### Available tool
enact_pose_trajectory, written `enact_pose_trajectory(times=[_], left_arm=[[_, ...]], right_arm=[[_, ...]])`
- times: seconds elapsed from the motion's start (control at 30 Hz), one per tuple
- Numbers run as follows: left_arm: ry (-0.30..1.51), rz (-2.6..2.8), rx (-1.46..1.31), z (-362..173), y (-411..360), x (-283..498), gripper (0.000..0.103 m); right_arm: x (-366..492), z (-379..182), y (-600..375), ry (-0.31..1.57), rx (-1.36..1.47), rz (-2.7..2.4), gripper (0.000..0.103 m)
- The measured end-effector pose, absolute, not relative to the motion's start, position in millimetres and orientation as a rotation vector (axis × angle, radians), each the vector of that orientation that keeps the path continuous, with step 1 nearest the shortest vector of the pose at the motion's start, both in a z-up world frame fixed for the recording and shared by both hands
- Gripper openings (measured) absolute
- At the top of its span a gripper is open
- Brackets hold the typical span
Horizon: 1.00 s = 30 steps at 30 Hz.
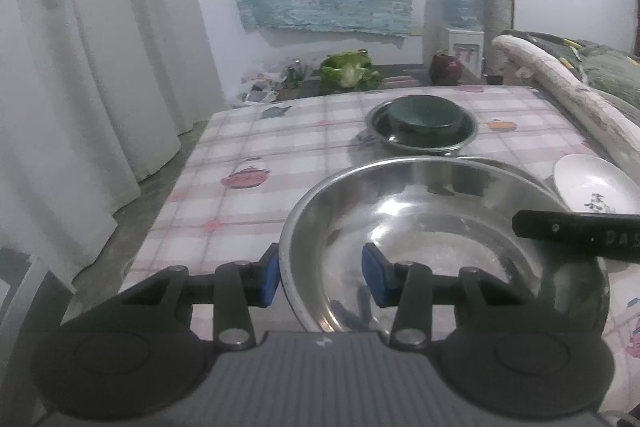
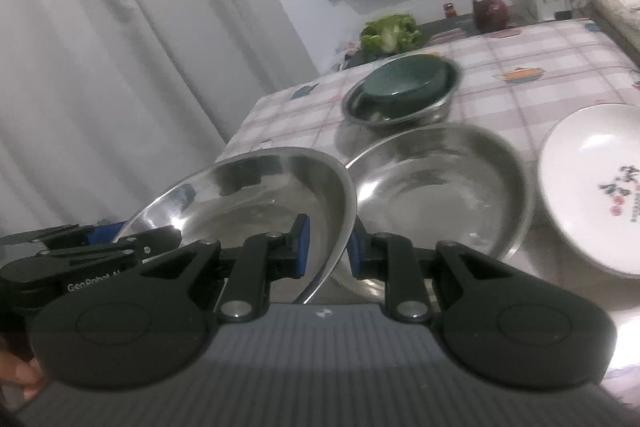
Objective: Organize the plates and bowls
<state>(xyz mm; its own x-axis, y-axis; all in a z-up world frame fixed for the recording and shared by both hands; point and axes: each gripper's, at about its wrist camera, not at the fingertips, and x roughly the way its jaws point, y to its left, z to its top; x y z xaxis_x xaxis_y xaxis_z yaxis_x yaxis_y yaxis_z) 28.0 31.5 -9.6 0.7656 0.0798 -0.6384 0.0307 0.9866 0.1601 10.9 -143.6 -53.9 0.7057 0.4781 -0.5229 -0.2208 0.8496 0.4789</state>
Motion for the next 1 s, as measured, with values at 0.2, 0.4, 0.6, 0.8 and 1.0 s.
enact_pose_trajectory(times=[0.2,0.4,0.6,0.8,1.0], left_arm=[[0.706,-0.021,0.182,-13.6,3.0,38.6,0.044],[0.729,-0.073,0.189,-23.2,-18.2,52.6,0.044],[0.762,-0.120,0.194,-35.4,-32.9,68.1,0.044],[0.793,-0.149,0.194,-46.3,-39.8,84.1,0.044],[0.826,-0.167,0.195,-56.8,-42.5,99.0,0.044]], right_arm=[[6.9,-57.5,-175.4,0.683,0.425,0.353,0.020],[9.8,-62.6,-198.7,0.689,0.440,0.298,0.021],[12.8,-70.9,-214.5,0.705,0.447,0.242,0.022],[20.1,-77.1,-220.8,0.726,0.444,0.202,0.023],[29.8,-82.7,-220.8,0.747,0.430,0.178,0.024]])
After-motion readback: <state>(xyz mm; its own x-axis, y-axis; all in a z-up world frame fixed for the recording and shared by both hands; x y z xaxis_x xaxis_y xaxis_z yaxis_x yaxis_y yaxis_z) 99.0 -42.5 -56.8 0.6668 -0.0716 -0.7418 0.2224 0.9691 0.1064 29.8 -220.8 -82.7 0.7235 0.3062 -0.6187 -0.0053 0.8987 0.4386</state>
